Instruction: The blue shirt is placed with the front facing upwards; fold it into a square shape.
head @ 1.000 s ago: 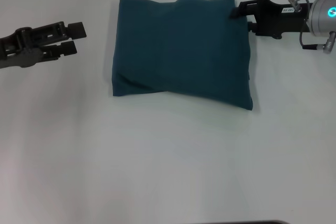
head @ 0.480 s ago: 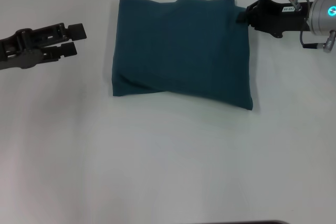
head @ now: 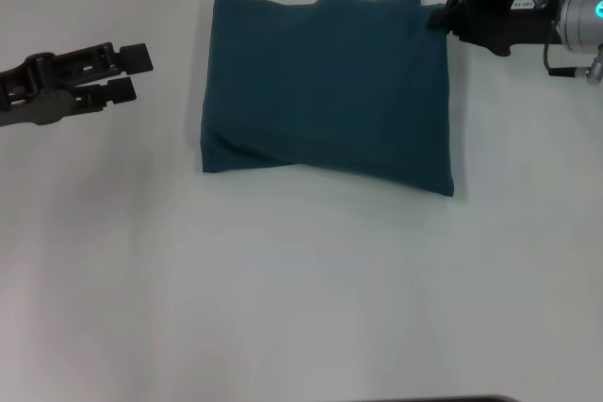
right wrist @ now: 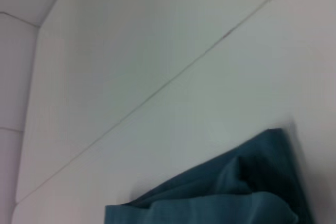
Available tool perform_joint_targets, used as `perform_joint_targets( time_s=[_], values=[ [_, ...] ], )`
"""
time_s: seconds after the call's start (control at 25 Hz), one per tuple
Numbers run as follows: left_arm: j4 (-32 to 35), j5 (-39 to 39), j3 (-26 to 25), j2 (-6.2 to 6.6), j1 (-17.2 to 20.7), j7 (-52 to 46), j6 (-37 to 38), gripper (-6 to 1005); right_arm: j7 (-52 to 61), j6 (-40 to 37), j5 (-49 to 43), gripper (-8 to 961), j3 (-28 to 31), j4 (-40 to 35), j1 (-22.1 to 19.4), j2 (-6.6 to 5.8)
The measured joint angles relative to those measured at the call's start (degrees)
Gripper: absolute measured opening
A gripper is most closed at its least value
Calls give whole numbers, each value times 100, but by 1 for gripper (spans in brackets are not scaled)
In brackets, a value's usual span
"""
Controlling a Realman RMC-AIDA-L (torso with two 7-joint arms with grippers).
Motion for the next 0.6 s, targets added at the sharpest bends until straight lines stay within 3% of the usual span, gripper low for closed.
perform_joint_targets(
  time_s=[0.6],
  values=[
    [0, 0, -7, 2, 4, -3, 54, 936, -85, -231, -39, 81, -80, -418, 169, 13]
  ],
)
